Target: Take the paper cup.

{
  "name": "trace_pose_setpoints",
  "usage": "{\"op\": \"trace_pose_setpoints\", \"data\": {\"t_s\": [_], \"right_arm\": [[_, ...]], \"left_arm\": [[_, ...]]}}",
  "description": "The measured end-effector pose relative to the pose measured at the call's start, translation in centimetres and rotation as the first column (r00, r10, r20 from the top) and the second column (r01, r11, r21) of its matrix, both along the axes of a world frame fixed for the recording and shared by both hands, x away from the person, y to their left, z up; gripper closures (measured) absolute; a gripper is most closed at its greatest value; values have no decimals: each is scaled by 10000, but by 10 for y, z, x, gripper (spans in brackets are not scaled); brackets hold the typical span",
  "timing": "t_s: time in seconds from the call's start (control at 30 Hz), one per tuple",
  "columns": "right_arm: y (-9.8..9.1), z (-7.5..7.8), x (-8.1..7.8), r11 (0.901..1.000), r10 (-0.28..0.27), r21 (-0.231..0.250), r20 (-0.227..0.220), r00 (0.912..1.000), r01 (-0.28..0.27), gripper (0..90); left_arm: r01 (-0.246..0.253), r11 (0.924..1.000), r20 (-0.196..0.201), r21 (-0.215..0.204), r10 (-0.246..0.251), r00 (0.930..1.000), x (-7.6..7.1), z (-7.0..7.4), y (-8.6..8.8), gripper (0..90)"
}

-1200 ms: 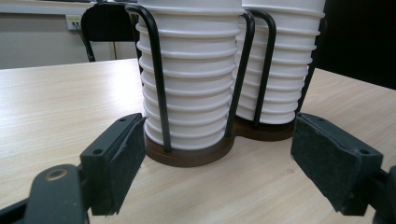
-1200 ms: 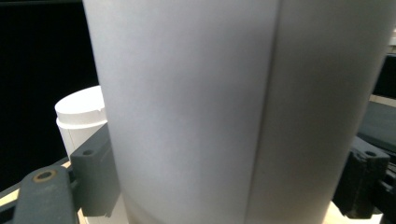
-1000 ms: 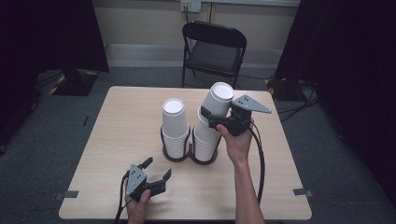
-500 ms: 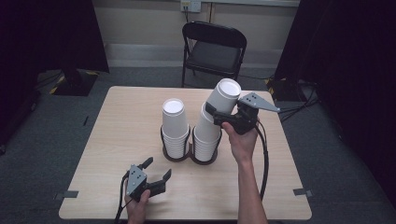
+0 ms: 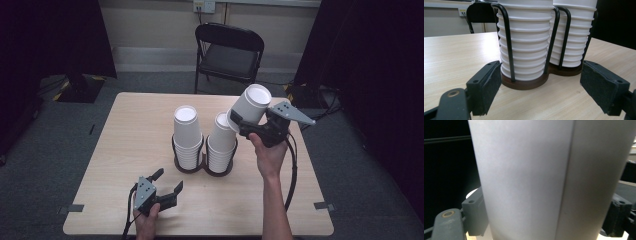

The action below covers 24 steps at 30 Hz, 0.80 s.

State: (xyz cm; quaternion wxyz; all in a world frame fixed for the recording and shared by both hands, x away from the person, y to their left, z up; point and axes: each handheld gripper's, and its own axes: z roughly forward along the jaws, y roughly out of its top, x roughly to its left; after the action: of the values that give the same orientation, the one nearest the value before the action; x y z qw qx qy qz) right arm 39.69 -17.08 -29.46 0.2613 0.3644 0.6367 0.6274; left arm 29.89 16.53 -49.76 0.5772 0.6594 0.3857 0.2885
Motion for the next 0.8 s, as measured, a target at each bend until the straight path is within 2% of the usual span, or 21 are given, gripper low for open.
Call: {"op": "trace_pose_setpoints", "data": {"t_s": [0.1, 0.2, 0.4, 0.57, 0.63, 0.7, 0.73, 0.77, 0.8], "right_arm": [[-6, -1, -4, 9998, -184, -92, -2, 9998, 184, 142], [-14, -3, -10, 9996, -280, 63, -75, 9996, 280, 142], [-28, -11, -20, 9985, -525, 133, -468, 9975, 532, 144], [-35, -22, -31, 9976, -639, 207, -669, 9957, 654, 144], [-37, -27, -35, 9975, -664, 208, -780, 9947, 682, 145], [-40, -38, -39, 9965, -705, 364, -1077, 9917, 748, 145], [-40, -38, -39, 9965, -705, 364, -1077, 9917, 748, 145], [-41, -46, -42, 9959, -738, 421, -1292, 9889, 798, 145], [-41, -46, -42, 9959, -738, 421, -1292, 9889, 798, 145]], "left_arm": [[-17, 10000, -31, -11, 17, 10000, 0, 0, 0, 174], [-118, 9999, -45, -64, 118, 9999, 0, 0, 1, 174], [-202, 9994, -274, -283, 194, 9994, 2, 0, 3, 175], [-79, 9994, -427, -327, 65, 9991, 3, 0, 3, 174], [129, 9990, -437, -426, -147, 9989, 4, 1, 4, 173], [136, 9989, -533, -446, -159, 9985, 4, 1, 3, 184], [136, 9989, -533, -446, -159, 9985, 4, 1, 3, 198], [137, 9985, -628, -539, -171, 9979, 5, 2, 4, 205], [137, 9985, -628, -539, -171, 9979, 5, 2, 4, 205]]}}
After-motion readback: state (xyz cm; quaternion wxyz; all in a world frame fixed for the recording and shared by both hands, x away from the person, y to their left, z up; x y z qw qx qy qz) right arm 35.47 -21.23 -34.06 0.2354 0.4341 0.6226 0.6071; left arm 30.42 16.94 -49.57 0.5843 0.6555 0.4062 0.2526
